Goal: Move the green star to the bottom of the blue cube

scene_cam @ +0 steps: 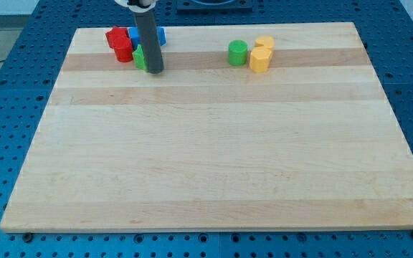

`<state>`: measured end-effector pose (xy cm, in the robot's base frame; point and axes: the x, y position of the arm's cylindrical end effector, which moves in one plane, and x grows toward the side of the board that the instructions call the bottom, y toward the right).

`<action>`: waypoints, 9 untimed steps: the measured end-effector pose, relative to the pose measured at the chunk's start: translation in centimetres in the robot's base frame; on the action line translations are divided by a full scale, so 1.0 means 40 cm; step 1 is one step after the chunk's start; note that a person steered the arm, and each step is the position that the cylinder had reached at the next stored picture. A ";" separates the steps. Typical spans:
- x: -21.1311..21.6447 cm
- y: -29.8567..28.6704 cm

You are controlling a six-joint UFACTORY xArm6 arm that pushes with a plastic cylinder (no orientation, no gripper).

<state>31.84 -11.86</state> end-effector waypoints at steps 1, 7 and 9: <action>-0.002 -0.017; -0.001 -0.036; 0.078 0.410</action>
